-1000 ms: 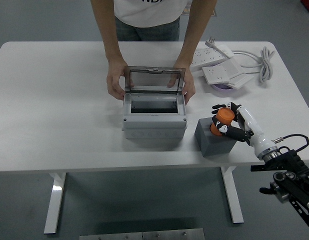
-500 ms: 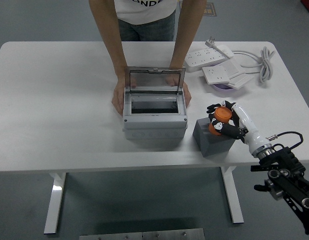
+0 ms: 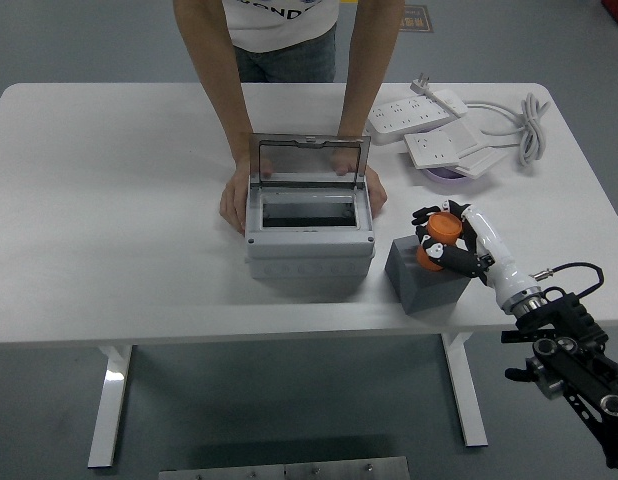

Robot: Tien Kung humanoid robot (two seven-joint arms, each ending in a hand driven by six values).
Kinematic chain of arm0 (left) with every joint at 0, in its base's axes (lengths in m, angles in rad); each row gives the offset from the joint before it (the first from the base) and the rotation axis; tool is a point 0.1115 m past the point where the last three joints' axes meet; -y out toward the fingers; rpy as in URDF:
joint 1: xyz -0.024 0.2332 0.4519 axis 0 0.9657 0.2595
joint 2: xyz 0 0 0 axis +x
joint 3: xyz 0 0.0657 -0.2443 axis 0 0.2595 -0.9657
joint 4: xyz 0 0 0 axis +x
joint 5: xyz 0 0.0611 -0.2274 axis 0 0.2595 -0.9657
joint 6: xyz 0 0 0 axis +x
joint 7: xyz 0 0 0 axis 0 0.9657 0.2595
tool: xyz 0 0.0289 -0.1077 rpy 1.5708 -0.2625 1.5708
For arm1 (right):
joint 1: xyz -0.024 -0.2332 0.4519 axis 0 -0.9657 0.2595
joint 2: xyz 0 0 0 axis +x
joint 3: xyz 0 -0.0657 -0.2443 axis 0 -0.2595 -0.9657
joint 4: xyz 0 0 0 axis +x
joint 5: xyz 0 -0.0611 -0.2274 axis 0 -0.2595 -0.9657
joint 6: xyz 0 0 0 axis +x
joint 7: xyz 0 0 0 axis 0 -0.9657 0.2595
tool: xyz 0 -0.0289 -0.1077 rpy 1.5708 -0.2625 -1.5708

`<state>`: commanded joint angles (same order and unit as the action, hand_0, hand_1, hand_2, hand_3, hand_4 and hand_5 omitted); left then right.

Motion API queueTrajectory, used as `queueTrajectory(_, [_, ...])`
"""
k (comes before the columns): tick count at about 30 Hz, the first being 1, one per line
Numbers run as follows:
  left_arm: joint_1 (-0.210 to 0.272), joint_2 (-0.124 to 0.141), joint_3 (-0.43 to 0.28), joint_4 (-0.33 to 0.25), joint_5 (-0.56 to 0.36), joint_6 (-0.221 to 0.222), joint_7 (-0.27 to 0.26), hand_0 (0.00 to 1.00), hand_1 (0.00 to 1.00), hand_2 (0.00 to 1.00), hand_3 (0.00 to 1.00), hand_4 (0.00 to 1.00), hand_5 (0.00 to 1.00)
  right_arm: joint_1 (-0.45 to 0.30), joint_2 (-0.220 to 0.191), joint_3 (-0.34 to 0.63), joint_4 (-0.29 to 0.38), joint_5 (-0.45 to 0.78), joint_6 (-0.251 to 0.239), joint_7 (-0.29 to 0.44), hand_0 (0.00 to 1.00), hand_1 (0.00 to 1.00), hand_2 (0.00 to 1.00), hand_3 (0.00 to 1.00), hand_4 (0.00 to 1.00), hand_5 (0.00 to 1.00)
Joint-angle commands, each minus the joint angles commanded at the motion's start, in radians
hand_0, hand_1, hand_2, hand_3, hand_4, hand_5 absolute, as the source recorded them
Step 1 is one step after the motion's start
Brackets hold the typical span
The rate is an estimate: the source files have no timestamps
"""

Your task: Fetch the battery,place it into the box,close the lid of the box

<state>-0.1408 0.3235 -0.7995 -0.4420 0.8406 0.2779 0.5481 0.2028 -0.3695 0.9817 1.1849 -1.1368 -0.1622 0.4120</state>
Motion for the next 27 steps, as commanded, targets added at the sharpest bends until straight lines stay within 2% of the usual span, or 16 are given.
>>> queueTrajectory(22, [0.000, 0.001, -0.008, -0.002, 0.008, 0.008, 0.004, 0.616, 0.690, 0.592, 0.571, 0.590, 0.015, 0.020, 0.009, 0.045, 0.012, 0.005, -0.010, 0.003, 0.435, 0.503, 0.540, 0.593, 0.462, 0.002])
queueTrajectory(23, [0.000, 0.001, -0.008, -0.002, 0.008, 0.008, 0.004, 0.619, 0.690, 0.595, 0.570, 0.589, 0.015, 0.021, 0.010, 0.046, 0.014, 0.005, -0.010, 0.003, 0.414, 0.473, 0.509, 0.565, 0.478, 0.002])
queueTrajectory(27, [0.000, 0.001, -0.010, -0.003, 0.009, 0.010, 0.005, 0.619, 0.690, 0.595, 0.570, 0.589, 0.015, 0.025, 0.011, 0.056, 0.022, 0.004, -0.012, 0.004, 0.414, 0.473, 0.509, 0.565, 0.478, 0.002])
